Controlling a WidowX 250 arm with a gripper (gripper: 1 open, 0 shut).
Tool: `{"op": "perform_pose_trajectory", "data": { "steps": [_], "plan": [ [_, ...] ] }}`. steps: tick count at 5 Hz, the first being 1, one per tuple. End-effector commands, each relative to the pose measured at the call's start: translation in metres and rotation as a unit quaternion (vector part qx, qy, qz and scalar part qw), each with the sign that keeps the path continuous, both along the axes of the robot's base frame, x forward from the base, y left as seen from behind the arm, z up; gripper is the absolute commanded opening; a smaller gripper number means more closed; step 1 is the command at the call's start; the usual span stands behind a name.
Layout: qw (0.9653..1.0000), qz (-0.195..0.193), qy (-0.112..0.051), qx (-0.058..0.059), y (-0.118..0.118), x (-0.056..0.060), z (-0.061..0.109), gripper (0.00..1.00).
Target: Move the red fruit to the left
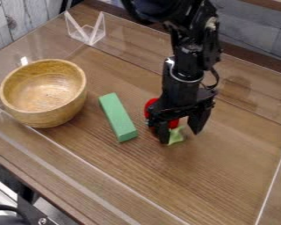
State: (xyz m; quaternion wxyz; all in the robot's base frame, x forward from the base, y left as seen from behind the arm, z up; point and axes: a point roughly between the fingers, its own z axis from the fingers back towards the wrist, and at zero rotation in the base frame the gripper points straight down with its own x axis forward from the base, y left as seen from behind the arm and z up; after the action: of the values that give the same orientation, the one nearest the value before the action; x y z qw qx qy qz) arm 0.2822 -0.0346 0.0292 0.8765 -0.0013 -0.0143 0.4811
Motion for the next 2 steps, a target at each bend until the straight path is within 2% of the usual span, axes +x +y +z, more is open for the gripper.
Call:
{"op": "perform_pose_trajectory", "data": {
  "steps": [1, 2],
  "plan": [
    [0.9998, 0.009, -0.017, 0.001, 0.000, 0.015, 0.013, 1.00],
    [0.9999, -0.001, -0.014, 0.003, 0.003, 0.015, 0.002, 1.00]
  ]
}}
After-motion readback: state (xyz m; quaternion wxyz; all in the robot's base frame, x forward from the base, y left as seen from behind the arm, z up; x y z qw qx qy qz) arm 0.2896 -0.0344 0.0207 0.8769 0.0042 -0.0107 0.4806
